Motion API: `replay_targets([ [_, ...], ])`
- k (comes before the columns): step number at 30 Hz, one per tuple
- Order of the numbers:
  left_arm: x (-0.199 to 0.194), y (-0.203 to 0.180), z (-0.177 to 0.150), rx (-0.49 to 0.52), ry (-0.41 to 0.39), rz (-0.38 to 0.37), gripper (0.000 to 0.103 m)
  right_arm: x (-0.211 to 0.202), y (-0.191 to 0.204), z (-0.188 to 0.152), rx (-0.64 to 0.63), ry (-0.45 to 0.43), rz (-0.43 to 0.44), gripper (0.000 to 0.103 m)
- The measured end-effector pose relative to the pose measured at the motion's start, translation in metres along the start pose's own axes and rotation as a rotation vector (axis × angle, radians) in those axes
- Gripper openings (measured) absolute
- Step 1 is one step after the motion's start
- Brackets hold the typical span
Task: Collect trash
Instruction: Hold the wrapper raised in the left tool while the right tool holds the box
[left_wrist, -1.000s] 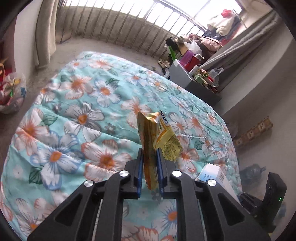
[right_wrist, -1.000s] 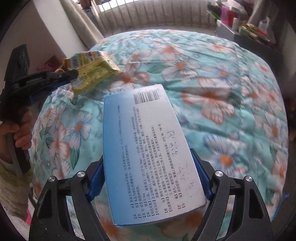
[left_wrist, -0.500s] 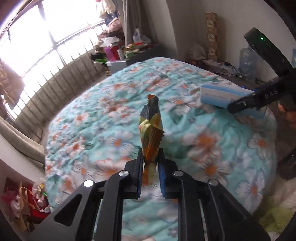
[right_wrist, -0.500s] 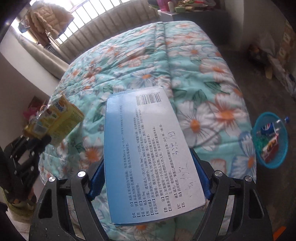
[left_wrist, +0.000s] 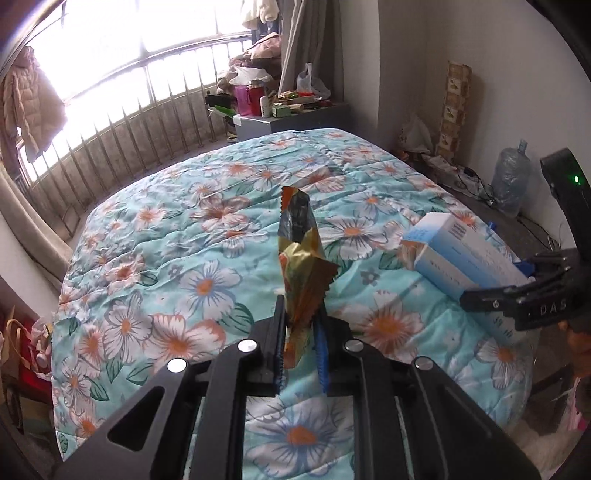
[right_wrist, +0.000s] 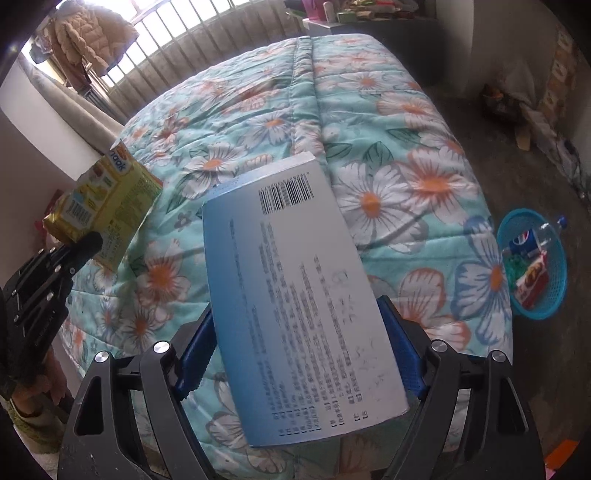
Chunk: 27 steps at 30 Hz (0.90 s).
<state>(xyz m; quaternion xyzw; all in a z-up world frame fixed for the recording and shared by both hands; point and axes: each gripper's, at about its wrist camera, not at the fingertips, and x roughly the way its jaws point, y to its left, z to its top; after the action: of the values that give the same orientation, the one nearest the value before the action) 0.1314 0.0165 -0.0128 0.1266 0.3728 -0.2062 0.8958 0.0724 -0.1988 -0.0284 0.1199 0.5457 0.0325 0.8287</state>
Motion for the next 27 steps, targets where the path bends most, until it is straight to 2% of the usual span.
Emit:
replay_targets([
  [8, -0.001, -0.005, 0.012, 0.000, 0.003, 0.030, 0.009, 0.005, 0.006, 0.004, -0.007, -0.013, -0.022, 0.076],
  [27, -0.019, -0.004, 0.023, 0.023, -0.035, 0.075, 0.009, -0.016, 0.003, 0.005, 0.039, -0.043, 0.036, 0.073],
])
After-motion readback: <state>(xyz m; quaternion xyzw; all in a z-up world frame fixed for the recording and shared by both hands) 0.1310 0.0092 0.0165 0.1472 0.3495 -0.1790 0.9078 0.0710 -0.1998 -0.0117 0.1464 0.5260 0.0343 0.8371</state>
